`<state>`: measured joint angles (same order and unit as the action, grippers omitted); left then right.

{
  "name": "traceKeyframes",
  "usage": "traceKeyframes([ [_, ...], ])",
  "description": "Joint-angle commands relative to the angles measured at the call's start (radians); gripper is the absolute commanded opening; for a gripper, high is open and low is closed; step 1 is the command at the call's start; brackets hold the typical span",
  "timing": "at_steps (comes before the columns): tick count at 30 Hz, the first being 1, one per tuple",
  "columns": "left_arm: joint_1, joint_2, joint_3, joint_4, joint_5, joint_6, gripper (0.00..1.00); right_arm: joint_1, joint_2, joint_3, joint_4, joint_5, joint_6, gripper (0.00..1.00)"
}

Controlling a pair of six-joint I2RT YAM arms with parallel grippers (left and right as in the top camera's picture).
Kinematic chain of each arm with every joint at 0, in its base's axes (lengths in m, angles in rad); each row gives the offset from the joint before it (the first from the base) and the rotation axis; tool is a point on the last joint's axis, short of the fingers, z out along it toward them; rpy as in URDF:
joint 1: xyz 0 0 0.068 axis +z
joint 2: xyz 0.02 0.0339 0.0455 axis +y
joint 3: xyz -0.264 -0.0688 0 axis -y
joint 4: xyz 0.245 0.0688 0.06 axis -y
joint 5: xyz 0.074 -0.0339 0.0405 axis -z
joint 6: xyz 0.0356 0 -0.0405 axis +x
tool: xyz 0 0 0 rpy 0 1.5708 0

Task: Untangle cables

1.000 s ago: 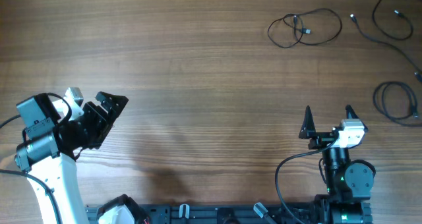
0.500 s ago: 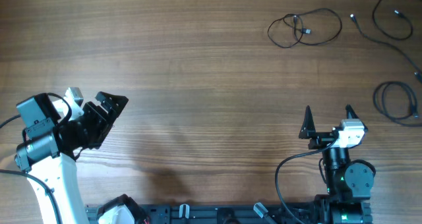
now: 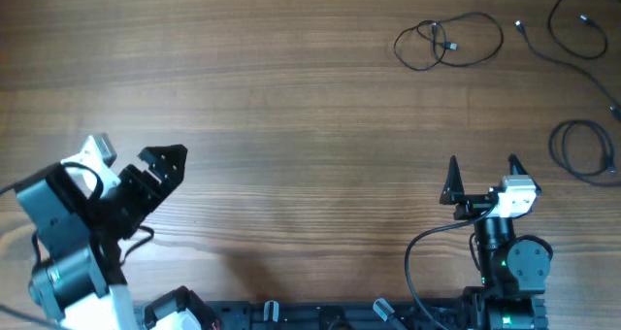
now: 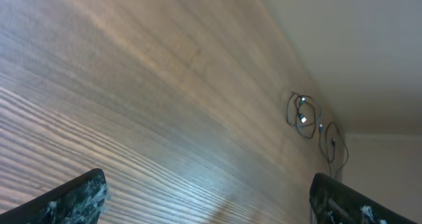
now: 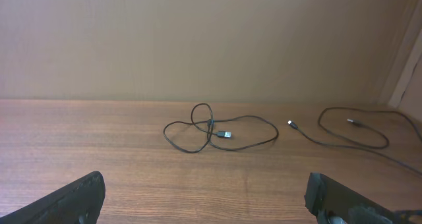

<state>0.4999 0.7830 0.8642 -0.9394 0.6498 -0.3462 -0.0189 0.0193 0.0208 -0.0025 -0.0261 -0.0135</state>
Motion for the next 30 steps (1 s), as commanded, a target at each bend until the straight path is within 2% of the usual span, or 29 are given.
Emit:
traceKeyframes([
  [1, -0.063, -0.094, 0.003, 0.000, -0.024, -0.001, 1.00, -0.009, -0.009, -0.016, 0.004, -0.016, -0.012, 1.00],
  [11, -0.358, -0.409, -0.030, 0.007, -0.172, -0.002, 1.00, -0.009, -0.009, -0.016, 0.004, -0.016, -0.013, 1.00],
  [19, -0.417, -0.602, -0.114, 0.041, -0.192, -0.002, 1.00, -0.009, -0.009, -0.016, 0.004, -0.016, -0.012, 1.00],
  [25, -0.475, -0.735, -0.246, 0.145, -0.191, -0.002, 1.00, -0.009, -0.009, -0.016, 0.004, -0.016, -0.013, 1.00],
  [30, -0.498, -0.771, -0.337, 0.245, -0.191, -0.002, 1.00, -0.009, -0.009, -0.016, 0.004, -0.016, -0.013, 1.00],
])
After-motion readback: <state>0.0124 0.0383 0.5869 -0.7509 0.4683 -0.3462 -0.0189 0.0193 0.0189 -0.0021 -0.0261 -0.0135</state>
